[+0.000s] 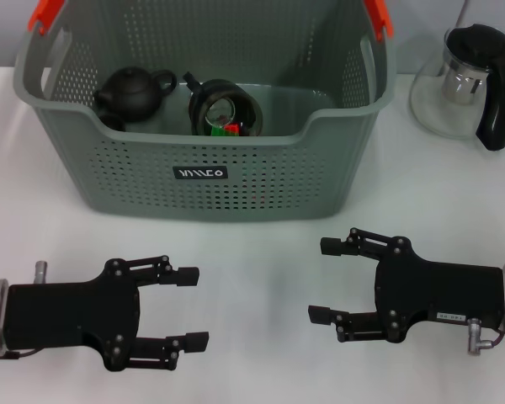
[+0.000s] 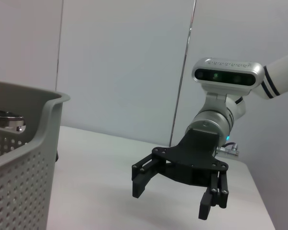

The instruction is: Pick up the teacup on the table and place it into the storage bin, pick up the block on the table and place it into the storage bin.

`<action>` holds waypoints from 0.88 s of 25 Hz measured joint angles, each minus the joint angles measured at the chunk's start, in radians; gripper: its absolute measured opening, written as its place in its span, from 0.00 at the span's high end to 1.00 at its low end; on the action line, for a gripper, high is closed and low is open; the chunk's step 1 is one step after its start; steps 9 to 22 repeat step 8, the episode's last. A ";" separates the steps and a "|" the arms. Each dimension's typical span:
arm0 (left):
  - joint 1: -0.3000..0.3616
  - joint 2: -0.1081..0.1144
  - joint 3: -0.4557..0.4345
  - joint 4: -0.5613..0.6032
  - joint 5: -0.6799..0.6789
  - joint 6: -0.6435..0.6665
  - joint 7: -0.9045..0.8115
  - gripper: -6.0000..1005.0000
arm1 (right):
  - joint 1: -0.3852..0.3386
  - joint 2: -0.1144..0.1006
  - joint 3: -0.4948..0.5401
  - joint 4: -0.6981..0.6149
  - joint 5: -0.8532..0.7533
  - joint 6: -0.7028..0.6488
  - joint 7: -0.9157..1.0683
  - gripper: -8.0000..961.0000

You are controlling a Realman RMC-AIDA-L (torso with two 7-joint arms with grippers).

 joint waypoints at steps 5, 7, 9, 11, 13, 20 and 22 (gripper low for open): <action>0.000 0.000 0.001 -0.002 0.000 -0.003 0.000 0.21 | 0.000 0.000 0.000 0.000 0.000 0.001 0.000 0.05; 0.000 0.000 0.000 -0.002 0.000 -0.004 0.000 0.21 | 0.000 0.000 0.000 0.001 0.000 0.001 0.000 0.05; 0.000 0.000 0.000 -0.002 0.000 -0.004 0.000 0.21 | 0.000 0.001 0.000 0.001 0.000 0.001 0.000 0.05; 0.000 0.000 0.000 -0.002 0.000 -0.004 0.000 0.21 | 0.000 0.001 0.000 0.001 0.000 0.001 0.000 0.05; 0.000 0.000 0.000 -0.002 0.000 -0.004 0.000 0.21 | 0.000 0.001 0.000 0.001 0.000 0.001 0.000 0.05; 0.000 0.000 0.000 -0.002 0.000 -0.004 0.000 0.21 | 0.000 0.001 0.000 0.001 0.000 0.001 0.000 0.05; 0.000 0.000 0.000 -0.002 0.000 -0.004 0.000 0.21 | 0.000 0.001 0.000 0.001 0.000 0.001 0.000 0.05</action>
